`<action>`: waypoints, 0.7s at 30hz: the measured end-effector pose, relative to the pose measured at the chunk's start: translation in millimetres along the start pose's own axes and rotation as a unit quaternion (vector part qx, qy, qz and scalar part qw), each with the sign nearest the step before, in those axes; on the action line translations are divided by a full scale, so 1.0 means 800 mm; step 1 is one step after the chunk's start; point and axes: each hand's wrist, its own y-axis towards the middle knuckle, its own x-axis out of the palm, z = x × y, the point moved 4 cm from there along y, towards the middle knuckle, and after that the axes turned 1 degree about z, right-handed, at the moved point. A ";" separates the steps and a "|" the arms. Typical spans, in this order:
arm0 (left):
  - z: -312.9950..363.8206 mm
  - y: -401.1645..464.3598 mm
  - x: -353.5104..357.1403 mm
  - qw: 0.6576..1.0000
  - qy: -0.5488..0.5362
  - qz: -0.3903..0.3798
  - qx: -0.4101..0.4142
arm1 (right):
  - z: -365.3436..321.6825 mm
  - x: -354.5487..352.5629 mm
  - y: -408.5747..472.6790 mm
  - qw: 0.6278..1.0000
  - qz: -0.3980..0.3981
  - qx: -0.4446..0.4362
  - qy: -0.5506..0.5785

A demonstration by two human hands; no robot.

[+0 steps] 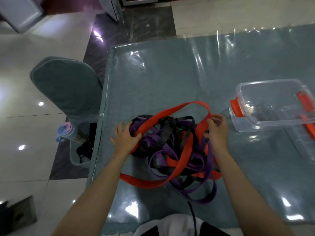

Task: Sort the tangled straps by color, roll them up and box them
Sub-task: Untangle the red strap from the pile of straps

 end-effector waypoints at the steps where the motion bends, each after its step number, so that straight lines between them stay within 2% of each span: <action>1: 0.000 0.001 0.003 0.999 0.041 -0.001 0.017 | -0.001 0.003 -0.001 1.000 -0.012 0.000 0.012; 5: -0.006 -0.001 0.007 0.990 0.132 0.017 0.037 | -0.002 0.003 -0.001 0.999 -0.021 0.000 0.027; 8: -0.008 -0.004 0.004 0.991 0.130 0.021 0.035 | -0.003 -0.001 0.004 0.999 -0.021 -0.002 0.030; 10: -0.002 -0.008 -0.005 0.992 0.107 0.056 0.048 | -0.006 0.000 0.007 0.999 -0.029 -0.010 0.025; 12: 0.010 -0.014 -0.025 0.987 0.054 0.131 0.076 | -0.009 0.001 0.010 0.999 -0.041 -0.028 0.007; 14: 0.019 -0.023 -0.050 0.973 -0.057 0.199 0.101 | -0.010 0.002 0.014 0.997 -0.048 -0.052 -0.028; 17: 0.025 -0.036 -0.082 0.954 -0.203 0.212 0.060 | -0.003 0.006 0.018 0.990 -0.091 -0.069 -0.079; 21: 0.021 -0.059 -0.110 0.928 -0.302 0.217 0.026 | 0.017 0.008 0.013 0.976 -0.146 -0.075 -0.145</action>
